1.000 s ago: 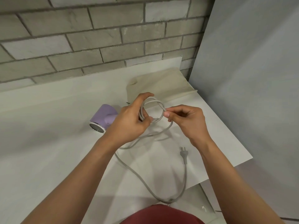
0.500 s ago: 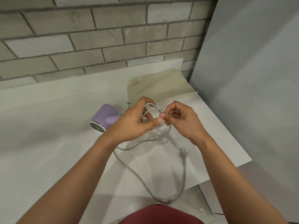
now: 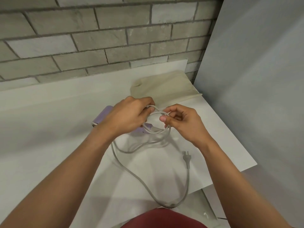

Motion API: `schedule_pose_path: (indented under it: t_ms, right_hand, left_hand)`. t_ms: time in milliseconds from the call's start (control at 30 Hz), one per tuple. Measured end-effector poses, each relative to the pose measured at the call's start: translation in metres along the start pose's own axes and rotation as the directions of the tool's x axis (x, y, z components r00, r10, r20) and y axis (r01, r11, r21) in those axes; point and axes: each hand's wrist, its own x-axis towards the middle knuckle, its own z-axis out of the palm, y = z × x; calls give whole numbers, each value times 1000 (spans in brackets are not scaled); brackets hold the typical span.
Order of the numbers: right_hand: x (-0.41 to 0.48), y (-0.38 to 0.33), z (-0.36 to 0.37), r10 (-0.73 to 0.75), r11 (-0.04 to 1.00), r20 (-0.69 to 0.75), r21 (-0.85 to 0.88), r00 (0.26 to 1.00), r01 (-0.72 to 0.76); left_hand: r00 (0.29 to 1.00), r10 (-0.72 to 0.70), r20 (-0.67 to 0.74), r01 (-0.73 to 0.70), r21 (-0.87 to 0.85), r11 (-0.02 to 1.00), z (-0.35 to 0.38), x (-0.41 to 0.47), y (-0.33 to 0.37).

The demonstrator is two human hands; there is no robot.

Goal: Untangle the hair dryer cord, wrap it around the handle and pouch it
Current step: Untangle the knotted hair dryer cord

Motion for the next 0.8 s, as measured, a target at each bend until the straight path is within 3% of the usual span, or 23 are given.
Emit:
schedule_pose_path:
  t_ms: [167, 267, 333, 400, 467, 567, 667, 800]
  right_hand:
    - [-2, -1, -2, 35, 999, 116, 17, 993, -37]
    - [0, -1, -3, 38, 999, 83, 6, 996, -38]
    - [3, -1, -4, 33, 999, 67, -45, 997, -30]
    - [3, -1, -5, 28, 996, 61, -83, 998, -23]
    - [3, -2, -6, 28, 992, 61, -123, 998, -21]
    - [3, -5, -6, 28, 980, 73, -198, 997, -14]
    - [2, -8, -4, 24, 963, 87, -268, 996, 0]
    - [-1, -9, -3, 34, 967, 73, -255, 997, -14]
  left_hand:
    - [927, -226, -299, 105, -371, 923, 21, -9, 0]
    - [884, -334, -327, 145, -487, 861, 25, -10, -3]
    - [903, -305, -301, 182, -374, 909, 25, -9, -10]
    - [928, -195, -317, 156, -146, 977, 21, -10, -16]
    - [960, -27, -278, 34, 22, 999, 15, -10, -17]
    - [980, 164, -109, -141, 194, 971, 12, -5, -9]
    - [982, 186, -35, -168, 285, 944, 12, 0, -5]
    - [984, 148, -102, -99, 380, 920, 14, 1, -2]
